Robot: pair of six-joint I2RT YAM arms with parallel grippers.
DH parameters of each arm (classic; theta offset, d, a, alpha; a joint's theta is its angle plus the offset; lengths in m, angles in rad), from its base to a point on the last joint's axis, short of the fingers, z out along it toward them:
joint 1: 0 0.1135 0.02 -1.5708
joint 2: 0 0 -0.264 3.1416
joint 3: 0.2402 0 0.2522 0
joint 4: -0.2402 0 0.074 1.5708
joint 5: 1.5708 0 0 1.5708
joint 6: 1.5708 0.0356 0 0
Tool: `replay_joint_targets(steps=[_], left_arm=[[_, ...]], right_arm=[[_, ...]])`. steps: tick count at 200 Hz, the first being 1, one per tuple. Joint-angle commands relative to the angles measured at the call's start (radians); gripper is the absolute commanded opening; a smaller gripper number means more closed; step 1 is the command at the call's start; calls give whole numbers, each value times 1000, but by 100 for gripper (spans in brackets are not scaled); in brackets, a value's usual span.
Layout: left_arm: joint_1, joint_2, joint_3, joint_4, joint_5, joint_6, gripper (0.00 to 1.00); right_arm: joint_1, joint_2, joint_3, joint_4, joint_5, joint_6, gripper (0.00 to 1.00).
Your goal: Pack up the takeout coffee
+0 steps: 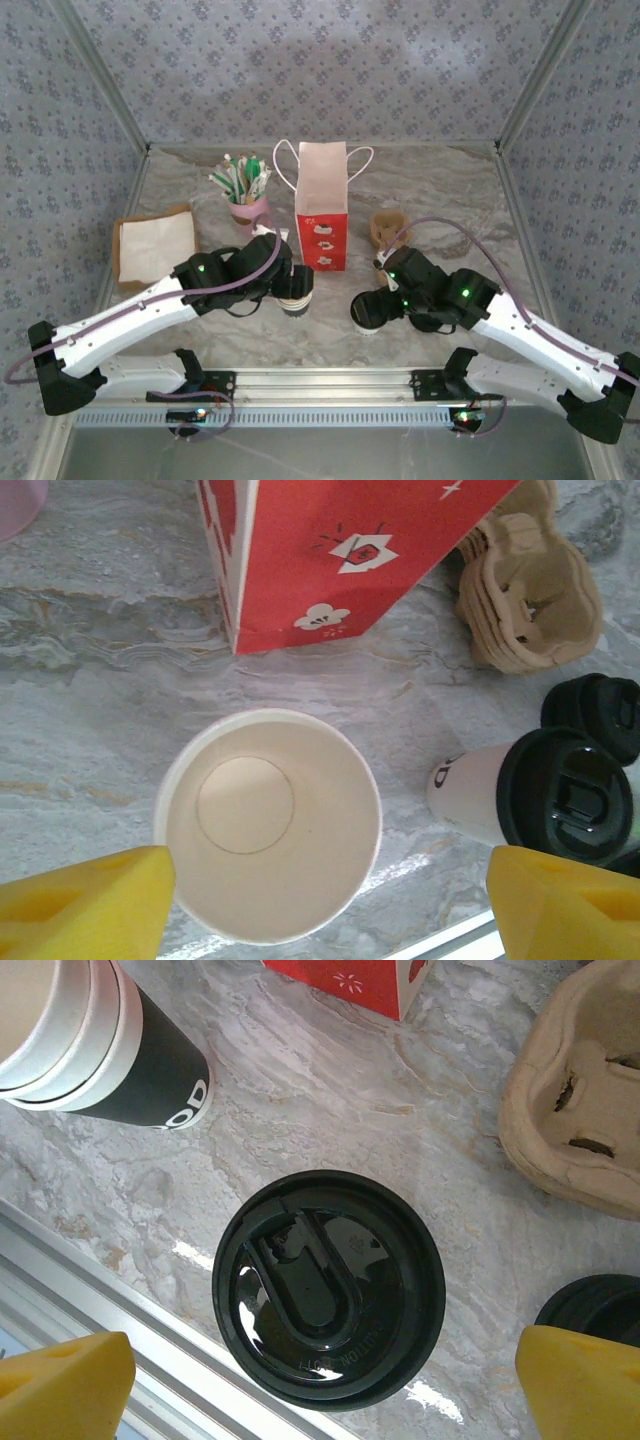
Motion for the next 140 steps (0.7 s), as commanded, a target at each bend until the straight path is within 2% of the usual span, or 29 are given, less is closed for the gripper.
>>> replay_joint_targets(steps=[1,19,76,140], left_arm=[[17,-4,-8,-67,-57,-14,83],[42,-18,-35,-59,-32,-19,83],[45,-15,10,-29,-3,33,80],[48,153,124,61,72,103,56]], right_arm=[[9,3,11,-38,50,28,100],[-28,10,15,-52,51,29,97],[-267,92,73,-31,-29,-18,81],[-444,262,143,37,-63,-72,69]])
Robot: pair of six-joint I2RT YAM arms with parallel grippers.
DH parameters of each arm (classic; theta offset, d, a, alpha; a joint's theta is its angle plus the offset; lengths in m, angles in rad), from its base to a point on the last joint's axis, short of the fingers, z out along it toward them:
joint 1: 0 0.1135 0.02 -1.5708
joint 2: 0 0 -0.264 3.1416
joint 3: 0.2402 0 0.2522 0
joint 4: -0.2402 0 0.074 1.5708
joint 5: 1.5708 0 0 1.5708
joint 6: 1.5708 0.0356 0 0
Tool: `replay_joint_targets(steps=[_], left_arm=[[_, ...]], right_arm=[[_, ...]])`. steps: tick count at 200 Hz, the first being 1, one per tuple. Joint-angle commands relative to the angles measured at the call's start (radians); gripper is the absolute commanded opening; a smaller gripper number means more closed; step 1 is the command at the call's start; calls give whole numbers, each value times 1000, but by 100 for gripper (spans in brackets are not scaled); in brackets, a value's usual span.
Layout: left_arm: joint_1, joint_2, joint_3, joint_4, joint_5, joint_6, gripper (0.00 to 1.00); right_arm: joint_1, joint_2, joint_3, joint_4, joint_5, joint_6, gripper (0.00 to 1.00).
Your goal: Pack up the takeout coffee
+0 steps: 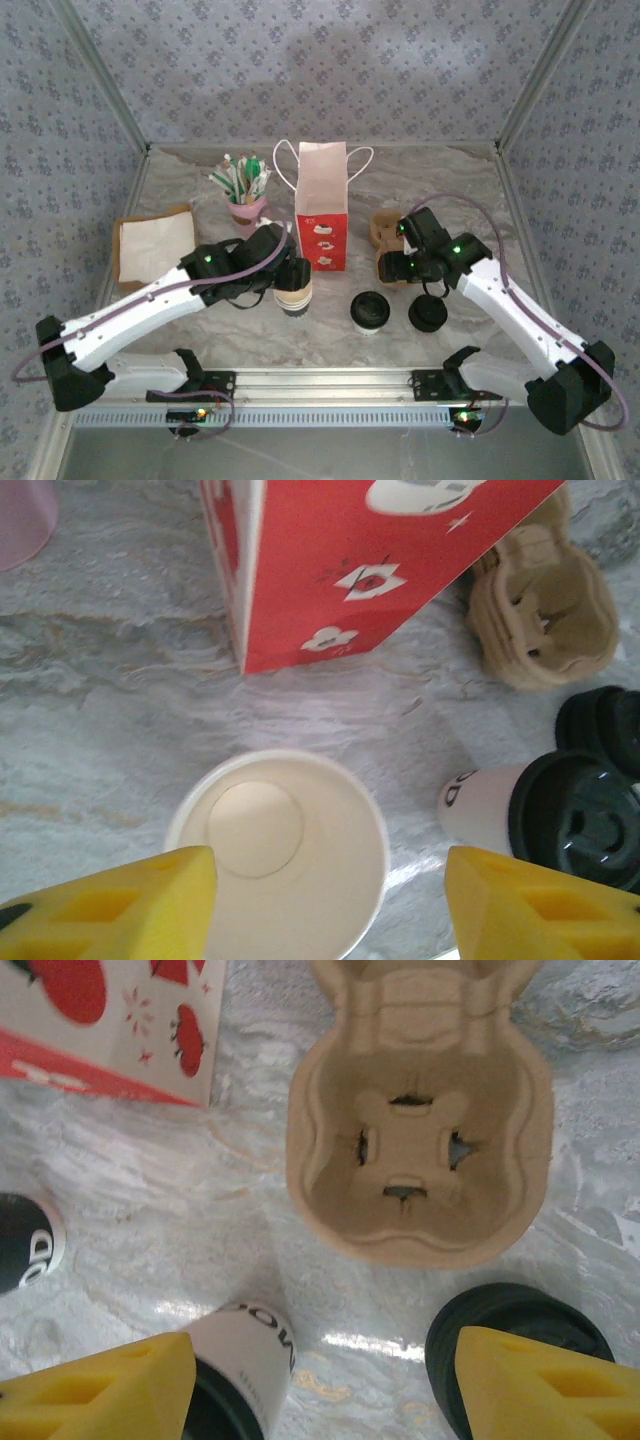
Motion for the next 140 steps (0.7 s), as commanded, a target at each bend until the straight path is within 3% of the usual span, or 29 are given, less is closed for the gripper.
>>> replay_joint_targets(steps=[1,39,140], left_arm=[[5,74,60,51,46,45,56],[60,199,109,126,138,82,47],[126,465,304,207,232,165,42]], right_arm=[[-50,50,51,32,-30,-33,69],[-120,153,100,70,-56,-49,68],[-203,271,155,105,-62,-51,68]])
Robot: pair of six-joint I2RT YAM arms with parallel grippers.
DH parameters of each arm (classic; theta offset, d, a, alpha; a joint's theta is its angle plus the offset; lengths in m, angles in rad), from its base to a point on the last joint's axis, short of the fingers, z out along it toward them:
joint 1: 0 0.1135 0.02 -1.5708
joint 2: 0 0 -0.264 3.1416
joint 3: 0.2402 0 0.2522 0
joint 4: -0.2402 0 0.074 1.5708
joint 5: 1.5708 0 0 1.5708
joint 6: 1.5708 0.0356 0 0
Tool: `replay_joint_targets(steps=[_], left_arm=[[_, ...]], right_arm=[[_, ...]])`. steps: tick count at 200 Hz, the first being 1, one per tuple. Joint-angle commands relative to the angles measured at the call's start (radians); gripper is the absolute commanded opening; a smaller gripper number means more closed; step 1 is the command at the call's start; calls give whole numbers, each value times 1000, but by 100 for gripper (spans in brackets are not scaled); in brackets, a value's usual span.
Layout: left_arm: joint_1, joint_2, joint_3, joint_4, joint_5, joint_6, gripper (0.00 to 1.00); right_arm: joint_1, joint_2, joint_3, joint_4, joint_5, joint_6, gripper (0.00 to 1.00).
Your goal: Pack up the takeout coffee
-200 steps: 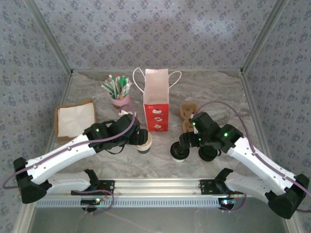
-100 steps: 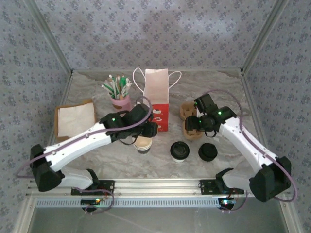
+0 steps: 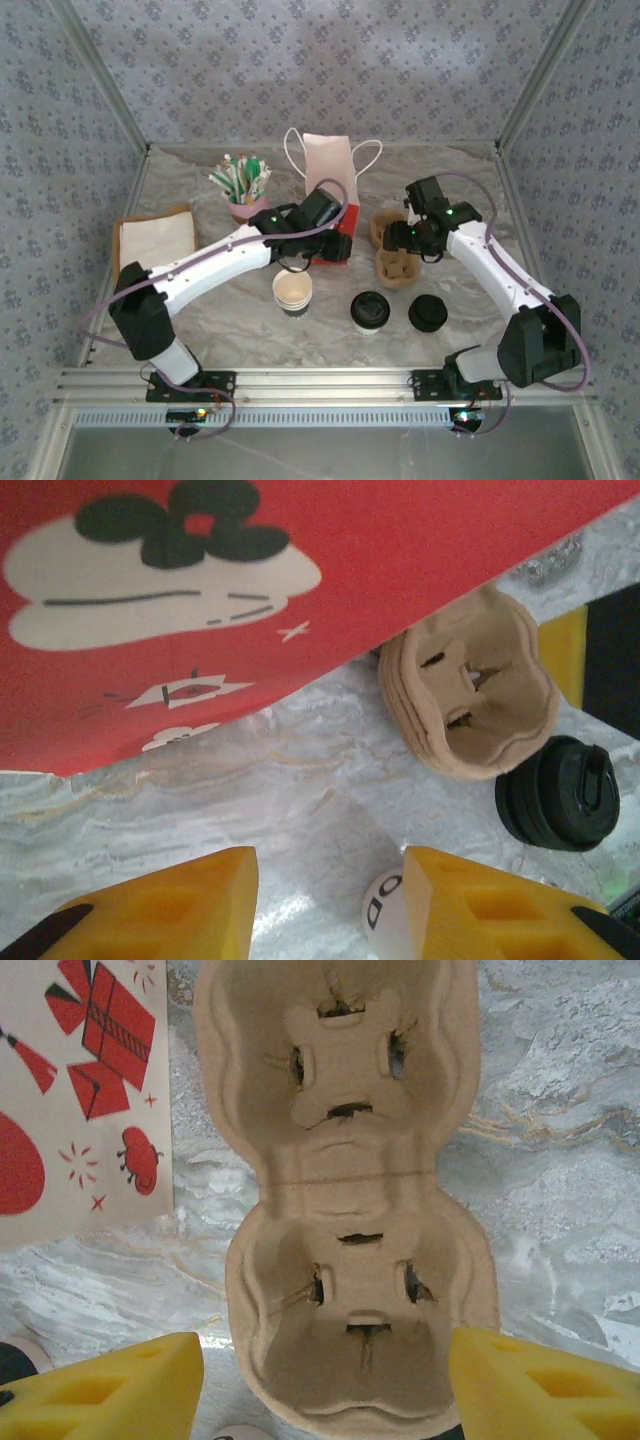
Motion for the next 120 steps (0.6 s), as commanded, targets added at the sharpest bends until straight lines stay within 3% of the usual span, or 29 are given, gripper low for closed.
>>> replay_joint_targets(steps=[1,56,120], left_arm=[[25,33,55,26,29,35,42],[73,70,70,60,82,35,41],[-51,-37,45,-3,-25,2,50]], right_arm=[[-13,24,34,6,1,-14,68],[-24,90,51,26,-4,-48,68],[-14,152,119,24,31,-99,67]])
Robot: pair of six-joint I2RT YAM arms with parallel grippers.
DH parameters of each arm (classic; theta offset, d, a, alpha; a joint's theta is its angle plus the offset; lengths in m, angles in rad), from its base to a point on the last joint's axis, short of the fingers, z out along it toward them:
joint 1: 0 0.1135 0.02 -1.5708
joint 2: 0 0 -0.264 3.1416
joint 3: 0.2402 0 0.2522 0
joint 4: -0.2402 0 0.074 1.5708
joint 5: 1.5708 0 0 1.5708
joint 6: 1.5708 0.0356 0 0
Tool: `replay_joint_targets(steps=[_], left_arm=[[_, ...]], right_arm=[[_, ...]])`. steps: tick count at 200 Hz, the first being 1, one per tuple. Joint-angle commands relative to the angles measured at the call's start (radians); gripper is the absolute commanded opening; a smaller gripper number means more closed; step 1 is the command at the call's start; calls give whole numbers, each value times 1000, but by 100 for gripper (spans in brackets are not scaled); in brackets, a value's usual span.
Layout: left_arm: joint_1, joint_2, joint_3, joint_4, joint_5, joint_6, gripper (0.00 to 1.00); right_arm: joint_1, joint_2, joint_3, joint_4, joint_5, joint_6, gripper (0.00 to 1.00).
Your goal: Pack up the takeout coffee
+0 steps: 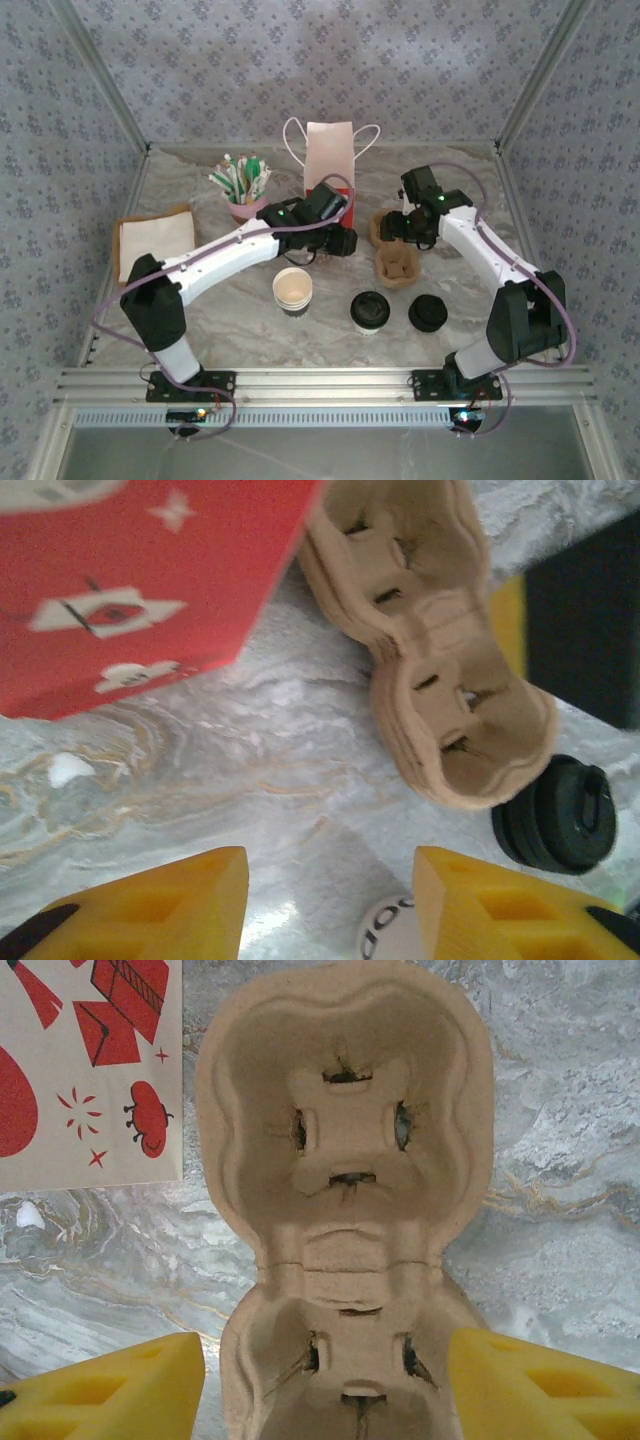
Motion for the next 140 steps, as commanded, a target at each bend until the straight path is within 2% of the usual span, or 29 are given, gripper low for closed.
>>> replay_joint_targets(steps=[1,42,62,103,140], left_arm=[[-48,-89,10,-29,-52,-14,50],[-93,-122,-52,45,-47,-68,52],[-92,-85,-56,70,-28,-78,51],[-94,21,-16,88,12,-81,44],[-93,59,-10,99,18,-88,43]], right_arm=[[2,25,34,-11,26,-36,67],[13,68,43,-21,61,-48,65],[19,94,51,-25,63,-53,61],[34,132,60,-39,88,-58,61],[50,163,68,-48,108,-62,61]])
